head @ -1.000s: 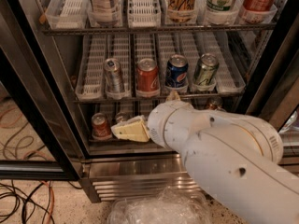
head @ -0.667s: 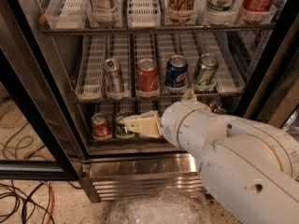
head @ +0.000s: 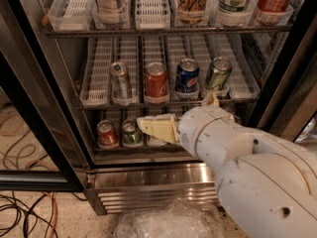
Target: Pick coke can from middle shelf of fridge
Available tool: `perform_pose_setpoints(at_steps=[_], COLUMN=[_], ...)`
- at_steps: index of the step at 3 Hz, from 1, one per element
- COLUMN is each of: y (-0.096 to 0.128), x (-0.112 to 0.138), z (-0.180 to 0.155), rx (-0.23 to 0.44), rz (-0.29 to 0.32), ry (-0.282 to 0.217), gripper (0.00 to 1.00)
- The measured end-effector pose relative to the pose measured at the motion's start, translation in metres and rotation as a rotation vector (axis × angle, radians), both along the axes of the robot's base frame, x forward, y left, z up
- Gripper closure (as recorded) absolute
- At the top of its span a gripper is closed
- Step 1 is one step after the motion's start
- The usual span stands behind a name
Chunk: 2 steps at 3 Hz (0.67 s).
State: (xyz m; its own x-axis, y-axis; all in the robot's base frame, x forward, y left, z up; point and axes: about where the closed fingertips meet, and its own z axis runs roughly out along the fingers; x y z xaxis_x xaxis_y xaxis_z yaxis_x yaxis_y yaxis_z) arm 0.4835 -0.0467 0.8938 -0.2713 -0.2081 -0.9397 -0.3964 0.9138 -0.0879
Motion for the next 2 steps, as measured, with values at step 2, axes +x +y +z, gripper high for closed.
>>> perform_pose_setpoints(at_steps=[2], y=[0.025], x=[-0.01], z=[-0.013], rx=[-0.012], rz=[-0.038], ry=[-0.058], gripper=[0.0])
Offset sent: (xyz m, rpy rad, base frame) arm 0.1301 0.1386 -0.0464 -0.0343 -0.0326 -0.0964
